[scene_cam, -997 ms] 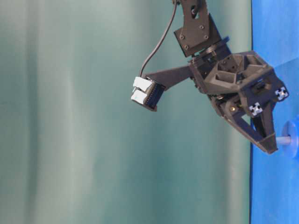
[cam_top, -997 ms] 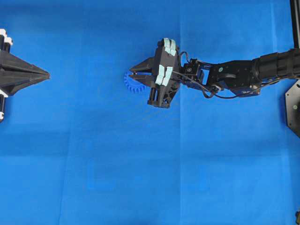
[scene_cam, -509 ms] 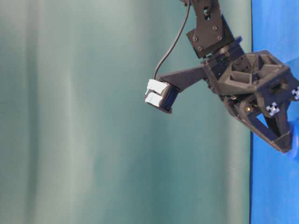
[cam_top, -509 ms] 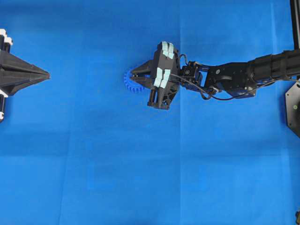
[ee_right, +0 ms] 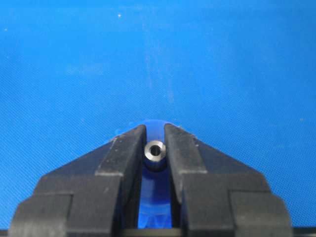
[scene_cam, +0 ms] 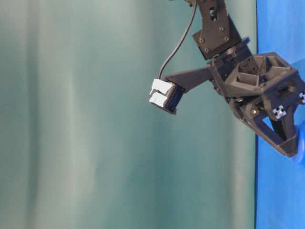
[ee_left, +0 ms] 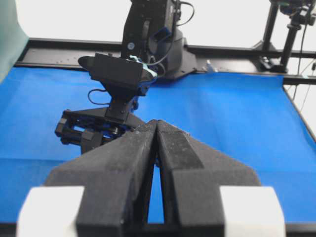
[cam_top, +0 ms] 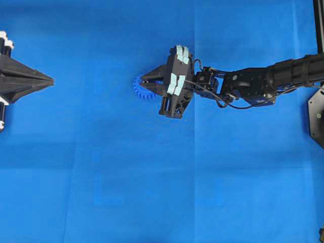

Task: Insert the shaft placed at a random location into the center hole of the small gear at another random location.
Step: 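Align and lower the shaft into the gear's center hole, then open the right gripper and withdraw it up and right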

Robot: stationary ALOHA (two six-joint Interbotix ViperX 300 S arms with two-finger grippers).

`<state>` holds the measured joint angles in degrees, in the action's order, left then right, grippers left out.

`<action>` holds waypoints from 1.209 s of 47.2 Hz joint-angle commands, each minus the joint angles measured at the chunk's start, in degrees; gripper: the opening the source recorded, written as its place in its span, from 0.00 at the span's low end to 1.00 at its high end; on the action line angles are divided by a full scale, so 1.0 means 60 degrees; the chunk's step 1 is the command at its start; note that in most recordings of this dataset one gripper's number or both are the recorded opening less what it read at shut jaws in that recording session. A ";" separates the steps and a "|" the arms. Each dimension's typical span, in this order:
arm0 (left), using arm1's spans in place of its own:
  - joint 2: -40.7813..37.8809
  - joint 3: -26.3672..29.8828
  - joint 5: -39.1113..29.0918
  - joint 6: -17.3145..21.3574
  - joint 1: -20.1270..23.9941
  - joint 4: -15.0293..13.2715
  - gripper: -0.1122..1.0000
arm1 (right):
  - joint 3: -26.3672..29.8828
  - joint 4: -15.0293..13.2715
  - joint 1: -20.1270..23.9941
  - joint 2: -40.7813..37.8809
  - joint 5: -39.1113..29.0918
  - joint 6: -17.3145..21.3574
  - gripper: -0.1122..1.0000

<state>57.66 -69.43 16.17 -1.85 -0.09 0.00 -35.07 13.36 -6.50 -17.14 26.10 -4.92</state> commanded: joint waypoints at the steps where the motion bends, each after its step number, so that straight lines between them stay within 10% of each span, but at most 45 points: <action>1: -0.0044 0.0073 0.0044 -0.0015 0.0000 0.0015 0.10 | 0.0073 0.0146 0.0029 0.0103 0.0044 0.0015 0.12; 13: -0.0044 0.0088 0.0044 -0.0015 0.0000 0.0015 0.10 | 0.0088 0.0308 0.0015 0.0103 0.0000 0.0015 0.18; 28: -0.0044 0.0073 0.0044 -0.0015 0.0000 0.0015 0.10 | 0.0059 0.0410 0.0015 0.0352 0.0000 0.0015 0.83; 57: -0.0044 0.0059 0.0044 -0.0015 0.0000 0.0015 0.10 | -0.0938 0.0366 0.0117 0.3765 -0.0293 -0.0410 0.78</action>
<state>57.66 -69.61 16.17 -1.85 -0.09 0.09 -40.69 15.64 -5.98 2.02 24.61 -7.38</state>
